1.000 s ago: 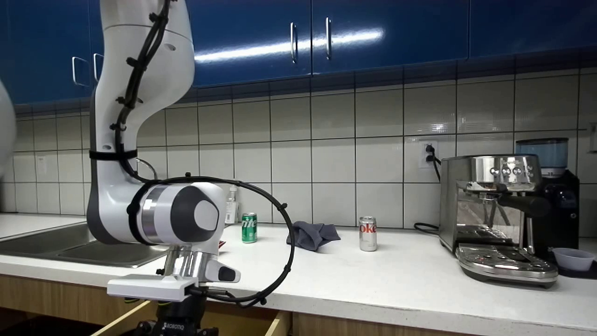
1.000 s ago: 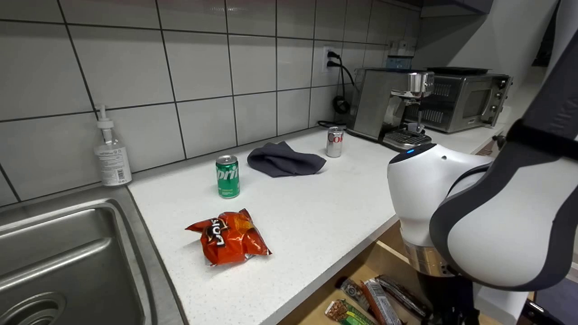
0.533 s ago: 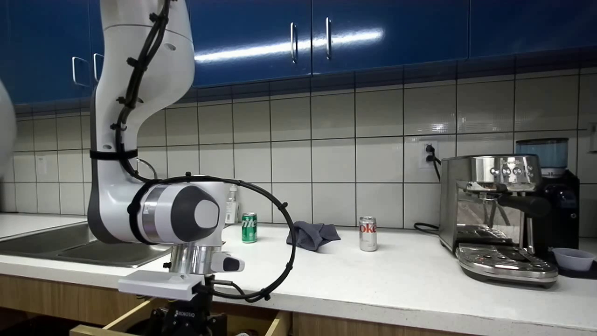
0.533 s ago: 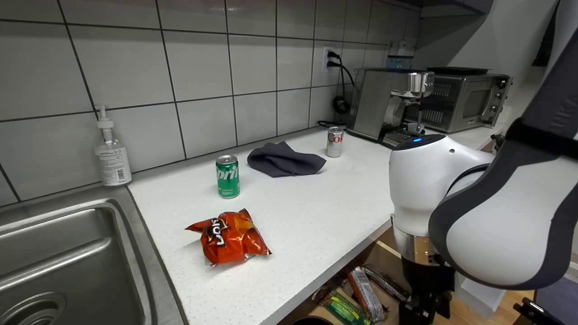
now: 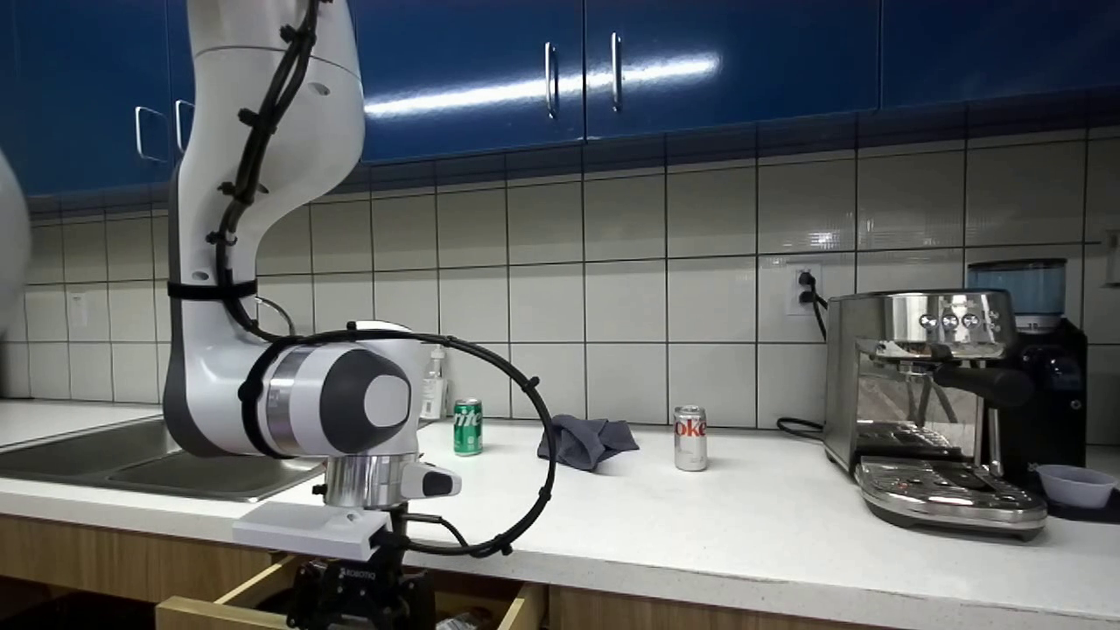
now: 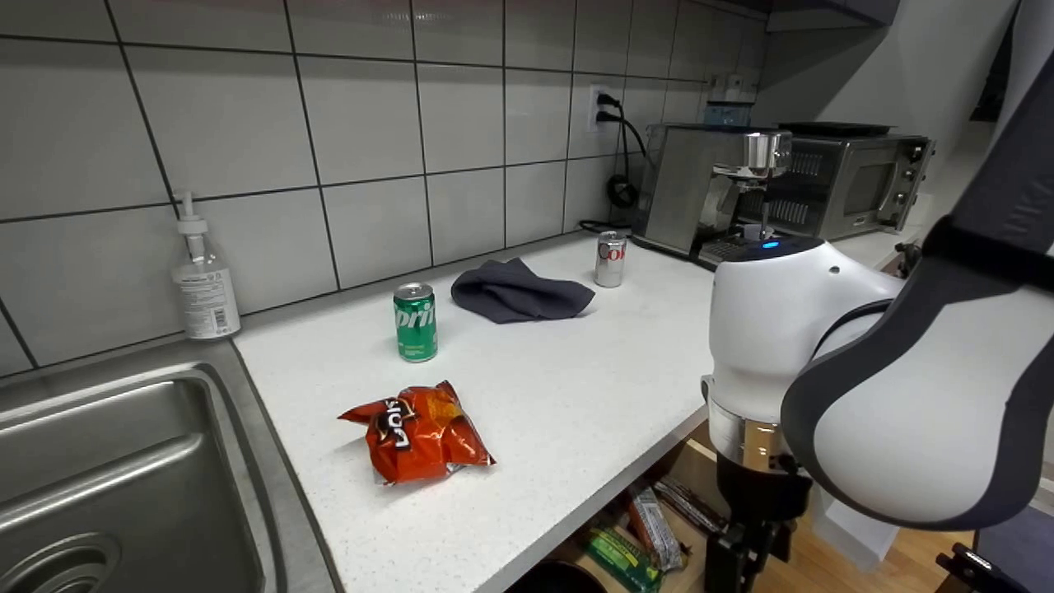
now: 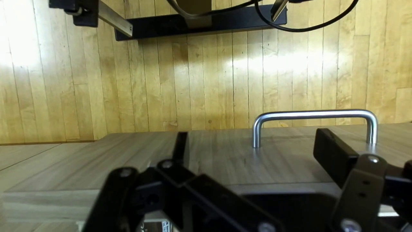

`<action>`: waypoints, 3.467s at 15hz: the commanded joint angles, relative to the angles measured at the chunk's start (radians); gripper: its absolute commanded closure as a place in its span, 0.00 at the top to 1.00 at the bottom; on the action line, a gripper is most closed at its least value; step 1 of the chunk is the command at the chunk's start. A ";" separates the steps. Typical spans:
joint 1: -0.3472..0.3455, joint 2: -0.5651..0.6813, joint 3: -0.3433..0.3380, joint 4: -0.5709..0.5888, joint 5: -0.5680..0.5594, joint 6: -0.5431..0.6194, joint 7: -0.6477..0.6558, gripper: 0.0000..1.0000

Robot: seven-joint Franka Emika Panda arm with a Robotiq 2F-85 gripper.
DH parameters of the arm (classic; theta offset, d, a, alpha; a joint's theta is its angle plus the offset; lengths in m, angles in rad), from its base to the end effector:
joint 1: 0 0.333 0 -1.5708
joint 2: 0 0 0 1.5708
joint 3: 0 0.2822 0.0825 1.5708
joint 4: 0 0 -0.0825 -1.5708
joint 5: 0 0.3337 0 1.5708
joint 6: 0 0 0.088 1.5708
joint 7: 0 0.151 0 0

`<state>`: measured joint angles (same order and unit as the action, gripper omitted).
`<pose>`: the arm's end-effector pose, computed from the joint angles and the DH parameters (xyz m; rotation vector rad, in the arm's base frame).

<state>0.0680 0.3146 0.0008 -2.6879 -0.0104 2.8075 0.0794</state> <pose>0.3500 0.0245 0.0916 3.1103 -0.0007 -0.3031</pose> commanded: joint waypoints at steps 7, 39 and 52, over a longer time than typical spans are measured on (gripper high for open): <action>0.005 0.024 -0.017 0.029 -0.073 0.122 -0.043 1.00; 0.190 0.205 -0.179 0.265 -0.133 0.264 0.073 1.00; 0.170 0.128 -0.163 0.196 -0.110 0.238 0.062 1.00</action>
<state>0.2477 0.4907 -0.1692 -2.4882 -0.1331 3.0389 0.1645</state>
